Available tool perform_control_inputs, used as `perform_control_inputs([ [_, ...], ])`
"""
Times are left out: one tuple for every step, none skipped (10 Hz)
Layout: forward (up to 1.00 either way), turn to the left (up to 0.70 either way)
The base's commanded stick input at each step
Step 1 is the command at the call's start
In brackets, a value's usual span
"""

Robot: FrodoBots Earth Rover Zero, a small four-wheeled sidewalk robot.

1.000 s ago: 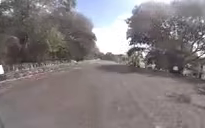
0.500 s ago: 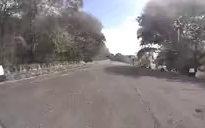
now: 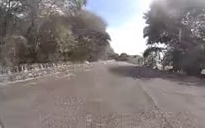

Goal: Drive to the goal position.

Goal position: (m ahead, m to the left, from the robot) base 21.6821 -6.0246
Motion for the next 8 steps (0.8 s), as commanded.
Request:
perform_control_inputs([
  [0.85,0.01],
  [0.85,0.01],
  [0.85,0.01],
  [0.85,0.01],
  [0.85,0.01],
  [0.85,0.01],
  [0.85,0.01],
  [0.85,0.01],
])
